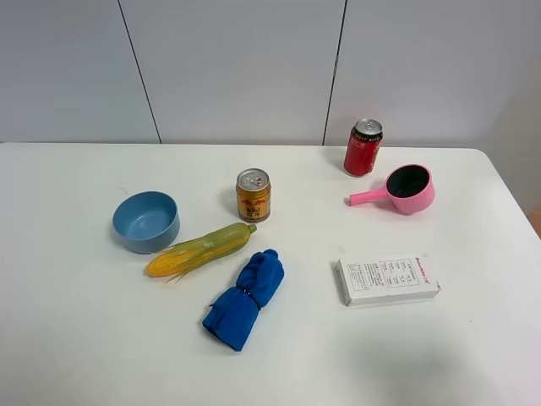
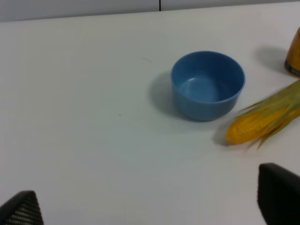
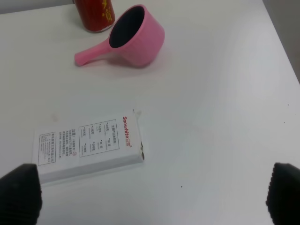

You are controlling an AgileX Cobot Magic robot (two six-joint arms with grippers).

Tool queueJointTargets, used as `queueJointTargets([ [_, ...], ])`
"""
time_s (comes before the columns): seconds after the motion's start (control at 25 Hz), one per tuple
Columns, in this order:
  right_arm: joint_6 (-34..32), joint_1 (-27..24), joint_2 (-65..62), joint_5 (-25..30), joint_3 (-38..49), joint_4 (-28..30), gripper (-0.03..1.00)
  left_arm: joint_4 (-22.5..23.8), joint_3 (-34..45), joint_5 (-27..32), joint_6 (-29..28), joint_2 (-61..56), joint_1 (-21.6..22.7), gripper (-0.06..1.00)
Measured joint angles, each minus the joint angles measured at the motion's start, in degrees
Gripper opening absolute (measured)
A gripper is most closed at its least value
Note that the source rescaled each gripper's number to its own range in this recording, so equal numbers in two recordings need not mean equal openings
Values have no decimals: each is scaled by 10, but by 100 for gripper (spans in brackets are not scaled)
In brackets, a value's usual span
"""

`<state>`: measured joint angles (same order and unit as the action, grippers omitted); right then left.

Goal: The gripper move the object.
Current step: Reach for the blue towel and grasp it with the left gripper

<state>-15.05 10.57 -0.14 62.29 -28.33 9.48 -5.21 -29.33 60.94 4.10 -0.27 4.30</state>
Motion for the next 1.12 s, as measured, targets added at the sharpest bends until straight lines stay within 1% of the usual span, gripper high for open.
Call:
queueJointTargets([
  [0.04, 0, 0, 0, 0, 0, 0, 100, 0, 0, 0, 0, 0, 0, 88],
  [1.12, 0, 0, 0, 0, 0, 0, 100, 0, 0, 0, 0, 0, 0, 88],
])
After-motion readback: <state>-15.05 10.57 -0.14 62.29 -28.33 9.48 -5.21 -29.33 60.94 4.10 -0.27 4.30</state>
